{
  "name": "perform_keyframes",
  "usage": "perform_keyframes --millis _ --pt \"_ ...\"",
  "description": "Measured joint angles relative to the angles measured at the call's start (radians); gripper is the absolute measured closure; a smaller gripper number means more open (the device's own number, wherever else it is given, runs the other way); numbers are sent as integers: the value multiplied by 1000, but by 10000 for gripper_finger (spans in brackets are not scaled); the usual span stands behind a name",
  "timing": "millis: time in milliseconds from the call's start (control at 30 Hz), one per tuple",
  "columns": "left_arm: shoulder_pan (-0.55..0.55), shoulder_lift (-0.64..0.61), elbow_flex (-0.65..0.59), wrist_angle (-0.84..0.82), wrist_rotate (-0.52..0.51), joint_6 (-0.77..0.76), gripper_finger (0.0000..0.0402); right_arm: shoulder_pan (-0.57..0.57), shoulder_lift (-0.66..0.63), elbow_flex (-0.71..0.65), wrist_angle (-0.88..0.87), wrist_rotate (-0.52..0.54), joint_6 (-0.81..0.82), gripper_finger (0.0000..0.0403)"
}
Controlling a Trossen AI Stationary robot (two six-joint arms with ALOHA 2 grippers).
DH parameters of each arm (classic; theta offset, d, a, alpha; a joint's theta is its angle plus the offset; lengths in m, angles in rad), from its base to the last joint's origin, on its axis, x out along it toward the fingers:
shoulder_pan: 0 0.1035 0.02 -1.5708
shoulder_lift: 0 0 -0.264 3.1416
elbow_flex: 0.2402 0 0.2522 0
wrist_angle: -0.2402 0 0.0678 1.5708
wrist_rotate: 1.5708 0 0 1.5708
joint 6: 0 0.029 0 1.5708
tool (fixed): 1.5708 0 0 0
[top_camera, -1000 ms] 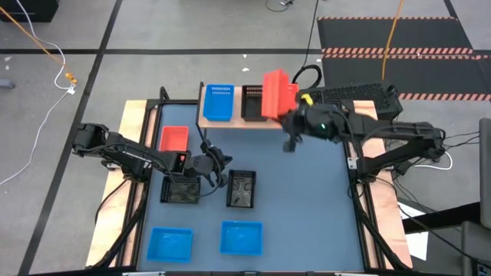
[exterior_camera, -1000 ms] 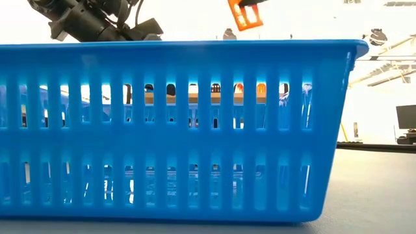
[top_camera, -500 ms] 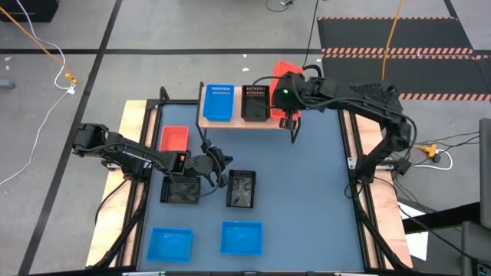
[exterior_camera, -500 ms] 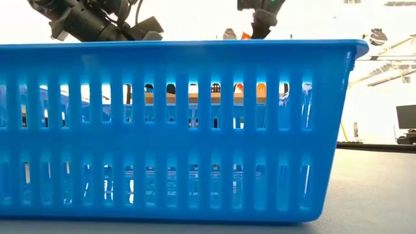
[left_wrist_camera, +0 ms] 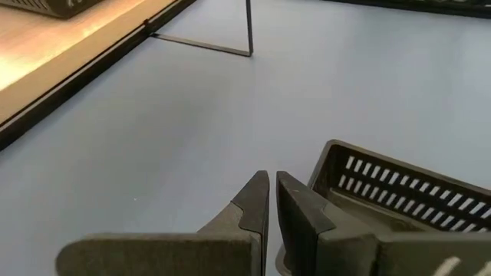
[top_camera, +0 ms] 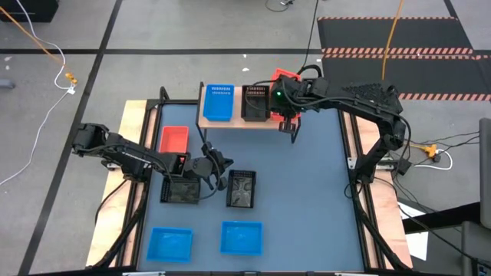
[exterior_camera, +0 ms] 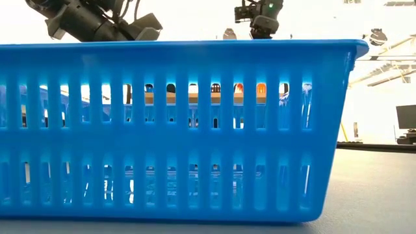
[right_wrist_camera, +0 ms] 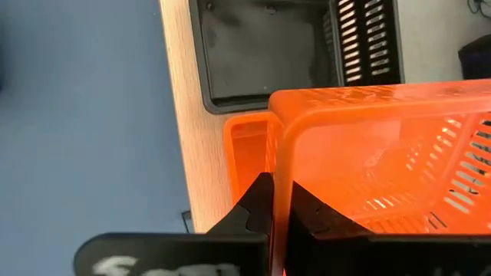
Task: Stack baskets on shelf by color
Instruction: Stack the right orange bin on the orange bin on the shelf
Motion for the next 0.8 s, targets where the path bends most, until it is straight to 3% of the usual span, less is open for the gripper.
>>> perform_keyframes --millis 233,600,800 --pt "-8 0 0 0 0 0 371 -1 0 0 0 1 3 397" --pt "-10 0 0 -6 0 3 371 -32 0 0 0 2 -2 327" --pt "-11 0 0 -9 0 3 371 -33 0 0 4 2 -4 312"
